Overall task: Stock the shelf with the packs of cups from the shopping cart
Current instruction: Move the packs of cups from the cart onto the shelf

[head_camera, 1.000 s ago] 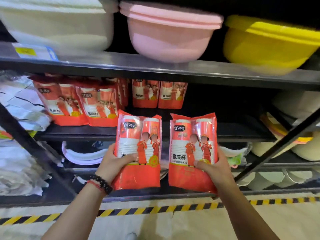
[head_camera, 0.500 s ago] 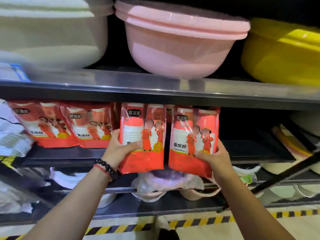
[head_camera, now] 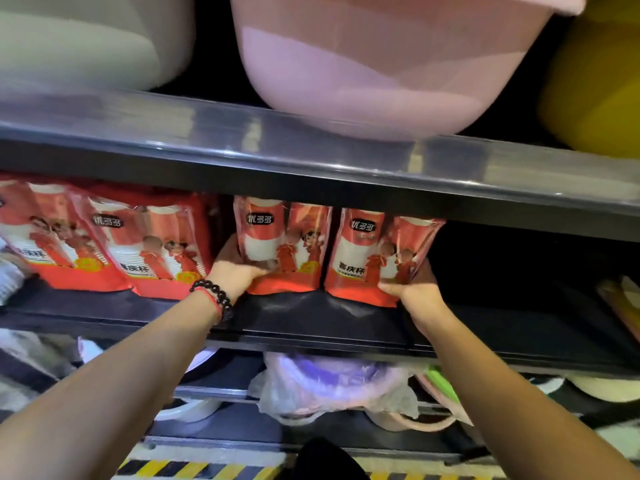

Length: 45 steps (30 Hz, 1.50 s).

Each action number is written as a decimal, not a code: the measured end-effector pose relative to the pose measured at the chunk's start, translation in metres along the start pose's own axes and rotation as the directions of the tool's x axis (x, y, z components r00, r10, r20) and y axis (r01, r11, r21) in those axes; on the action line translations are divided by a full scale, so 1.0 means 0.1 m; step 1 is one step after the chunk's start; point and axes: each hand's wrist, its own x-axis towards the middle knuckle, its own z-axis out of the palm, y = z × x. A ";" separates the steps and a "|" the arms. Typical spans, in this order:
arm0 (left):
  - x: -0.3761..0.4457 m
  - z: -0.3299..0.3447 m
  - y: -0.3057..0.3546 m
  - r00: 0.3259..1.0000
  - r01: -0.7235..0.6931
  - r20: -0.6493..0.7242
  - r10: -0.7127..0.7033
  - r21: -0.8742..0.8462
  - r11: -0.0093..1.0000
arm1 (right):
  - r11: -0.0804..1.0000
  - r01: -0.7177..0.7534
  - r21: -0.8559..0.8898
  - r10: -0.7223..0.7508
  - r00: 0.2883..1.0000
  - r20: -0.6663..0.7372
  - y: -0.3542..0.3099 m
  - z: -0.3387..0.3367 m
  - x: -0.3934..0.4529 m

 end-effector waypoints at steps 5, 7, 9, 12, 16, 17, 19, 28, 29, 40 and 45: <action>0.21 0.04 0.03 0.995 -0.028 0.093 0.021 0.070 0.997 | 0.990 0.129 -0.051 -0.123 0.987 0.104 -0.09 0.00 0.28; 0.25 0.05 0.05 0.996 -0.025 0.089 0.016 0.111 0.994 | 0.990 0.127 -0.062 -0.117 0.984 0.136 -0.12 -0.01 0.37; 0.30 0.06 0.04 0.999 0.000 0.054 -0.007 0.141 0.990 | 0.992 0.100 -0.072 -0.088 0.984 0.153 -0.15 -0.02 0.44; 0.41 0.07 -0.01 0.999 0.024 0.040 -0.033 0.210 0.977 | 0.992 0.080 -0.095 -0.062 0.983 0.174 -0.18 -0.03 0.54; 0.50 0.08 0.00 0.994 0.030 0.090 -0.055 0.261 0.965 | 0.990 0.102 -0.101 -0.078 0.971 0.224 -0.22 -0.03 0.61; 0.50 0.08 0.01 0.994 0.016 0.100 -0.045 0.270 0.963 | 0.990 0.108 -0.095 -0.084 0.970 0.229 -0.22 -0.02 0.61; 0.50 0.08 0.02 0.995 0.011 0.097 -0.038 0.266 0.964 | 0.990 0.112 -0.087 -0.090 0.971 0.223 -0.20 -0.02 0.62; 0.46 0.12 0.15 0.996 -0.003 0.091 -0.007 0.111 0.994 | 0.984 0.125 -0.128 -0.096 0.972 0.217 -0.15 -0.03 0.67; 0.46 0.13 0.16 0.995 -0.006 0.098 -0.006 0.119 0.993 | 0.985 0.120 -0.126 -0.090 0.972 0.219 -0.15 -0.04 0.68; 0.41 0.19 0.22 0.994 0.097 -0.070 -0.078 0.333 0.938 | 0.984 0.050 -0.170 -0.014 0.979 0.204 -0.19 -0.05 0.65; 0.24 0.32 0.21 0.961 0.171 -0.251 -0.114 0.219 0.961 | 0.970 -0.025 -0.241 0.050 0.994 0.097 -0.14 -0.01 0.56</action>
